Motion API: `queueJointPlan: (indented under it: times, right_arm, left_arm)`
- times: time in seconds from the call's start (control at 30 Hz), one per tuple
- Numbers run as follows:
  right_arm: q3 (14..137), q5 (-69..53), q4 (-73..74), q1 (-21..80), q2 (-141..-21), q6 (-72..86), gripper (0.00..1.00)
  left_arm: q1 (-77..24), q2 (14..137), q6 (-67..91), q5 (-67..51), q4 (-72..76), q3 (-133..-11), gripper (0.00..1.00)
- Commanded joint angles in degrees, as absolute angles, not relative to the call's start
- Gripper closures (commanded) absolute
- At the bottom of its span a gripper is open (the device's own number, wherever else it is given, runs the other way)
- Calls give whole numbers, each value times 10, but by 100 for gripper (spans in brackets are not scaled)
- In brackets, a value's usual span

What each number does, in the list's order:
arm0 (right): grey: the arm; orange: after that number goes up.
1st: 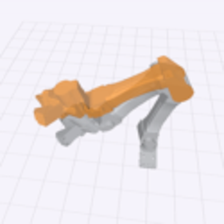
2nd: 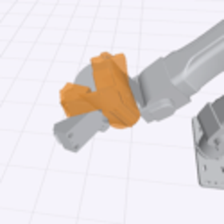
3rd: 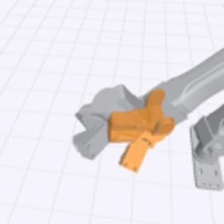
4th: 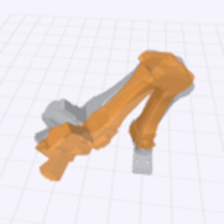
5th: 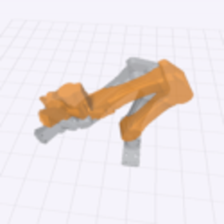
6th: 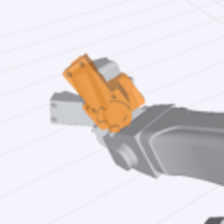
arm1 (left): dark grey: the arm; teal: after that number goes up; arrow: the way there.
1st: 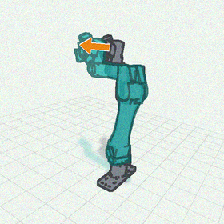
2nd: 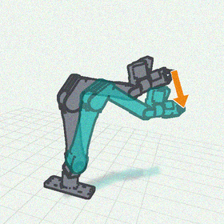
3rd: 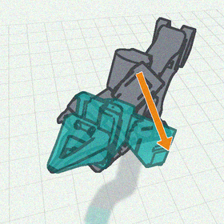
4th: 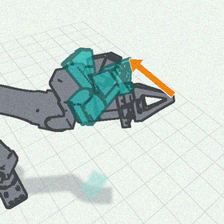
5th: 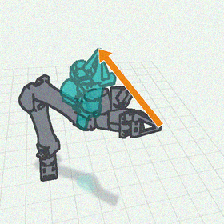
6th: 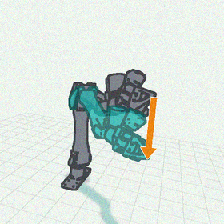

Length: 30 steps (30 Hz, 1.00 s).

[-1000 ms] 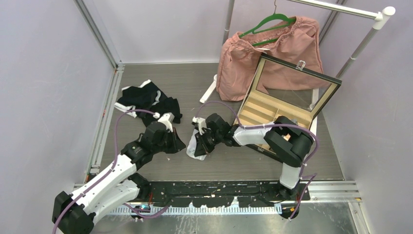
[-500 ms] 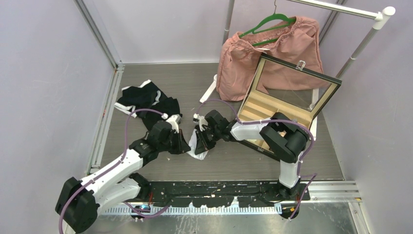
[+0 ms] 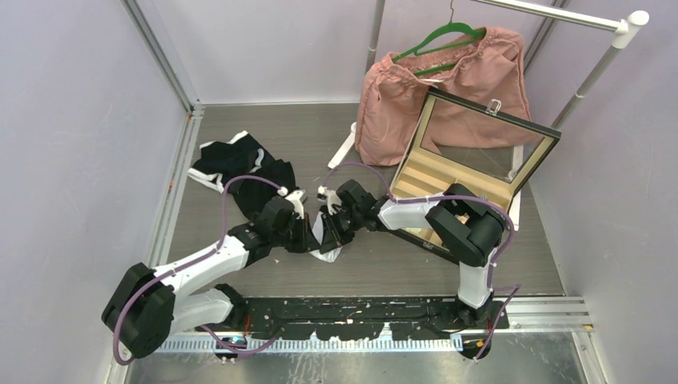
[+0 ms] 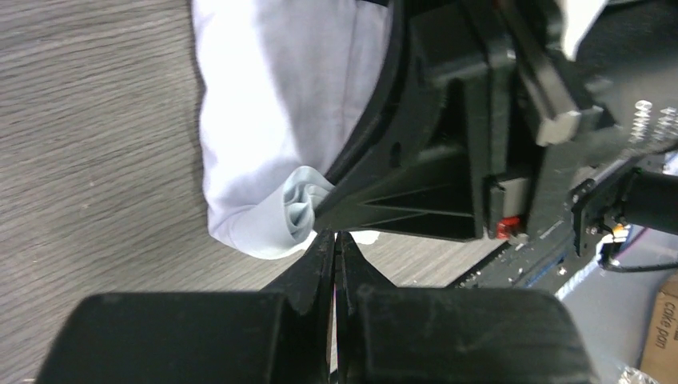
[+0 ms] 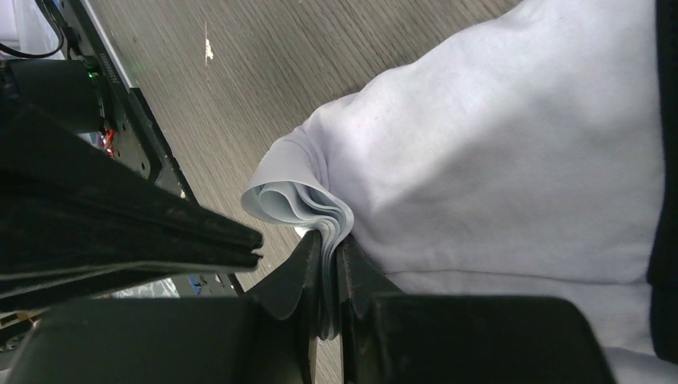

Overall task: Roll the underwear
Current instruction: Roll the underwear to the center of the board.

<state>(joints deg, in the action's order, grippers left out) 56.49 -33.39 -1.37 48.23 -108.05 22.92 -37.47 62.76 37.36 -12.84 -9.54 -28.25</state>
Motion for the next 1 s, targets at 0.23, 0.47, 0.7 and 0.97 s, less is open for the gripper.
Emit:
queueJointPlan:
  times: [0.23,0.47,0.7,0.97]
  right_arm:
    - [556,-272,50,479,-1108,204,99]
    - [554,-264,52,479,-1101,205,94]
    - [546,-249,59,479,-1080,206,86]
    - [529,-222,58,479,-1041,220,70]
  left_arm:
    - [-376,683,383,-45,-61,-287,99]
    - [-376,725,384,-33,-52,-286,99]
    - [-376,743,391,-11,-64,-278,99]
    - [-376,738,395,-4,-73,-261,99]
